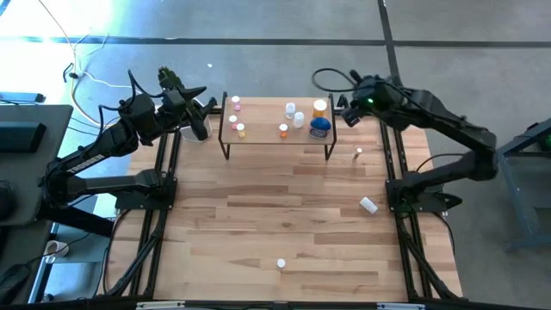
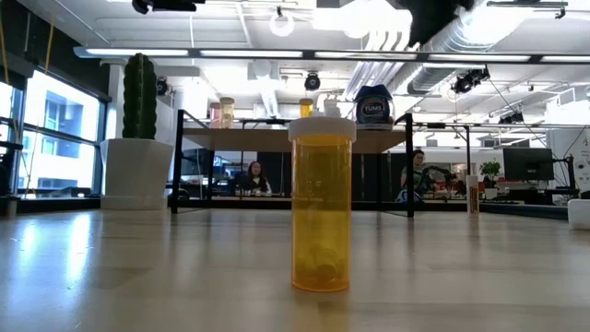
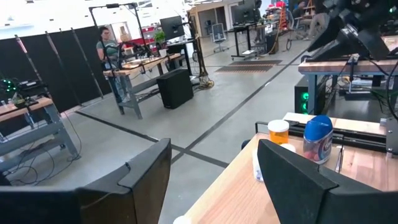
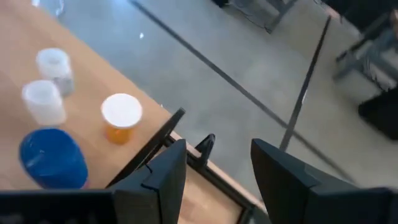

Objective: Pick and place medicine bottles onto shelf by color
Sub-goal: Put the top white pill bottle on the shelf

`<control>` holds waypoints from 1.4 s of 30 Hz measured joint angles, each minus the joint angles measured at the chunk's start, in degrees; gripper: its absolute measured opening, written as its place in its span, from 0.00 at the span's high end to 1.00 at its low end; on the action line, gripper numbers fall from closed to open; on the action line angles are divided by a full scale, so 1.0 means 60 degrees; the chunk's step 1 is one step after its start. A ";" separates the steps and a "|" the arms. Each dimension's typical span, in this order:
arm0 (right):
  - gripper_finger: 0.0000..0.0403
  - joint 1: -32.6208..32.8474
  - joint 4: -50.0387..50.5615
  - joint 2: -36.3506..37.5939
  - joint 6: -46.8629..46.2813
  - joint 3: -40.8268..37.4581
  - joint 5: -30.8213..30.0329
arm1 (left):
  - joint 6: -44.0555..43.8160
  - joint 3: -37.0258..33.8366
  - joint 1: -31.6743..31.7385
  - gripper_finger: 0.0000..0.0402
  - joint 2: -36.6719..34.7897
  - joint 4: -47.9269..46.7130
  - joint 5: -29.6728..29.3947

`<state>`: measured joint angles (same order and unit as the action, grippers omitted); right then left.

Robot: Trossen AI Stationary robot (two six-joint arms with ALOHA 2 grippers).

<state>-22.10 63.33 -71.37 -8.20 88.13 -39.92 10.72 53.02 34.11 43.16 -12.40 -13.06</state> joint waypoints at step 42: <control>0.57 -0.4819 0.1112 0.0494 0.0314 -0.3642 0.6493 | 0.0215 0.0003 0.0000 0.43 0.0011 -0.0051 0.0010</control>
<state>-51.01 70.00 -68.41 -6.31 66.28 -0.96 12.01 53.03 34.11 43.22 -12.71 -13.00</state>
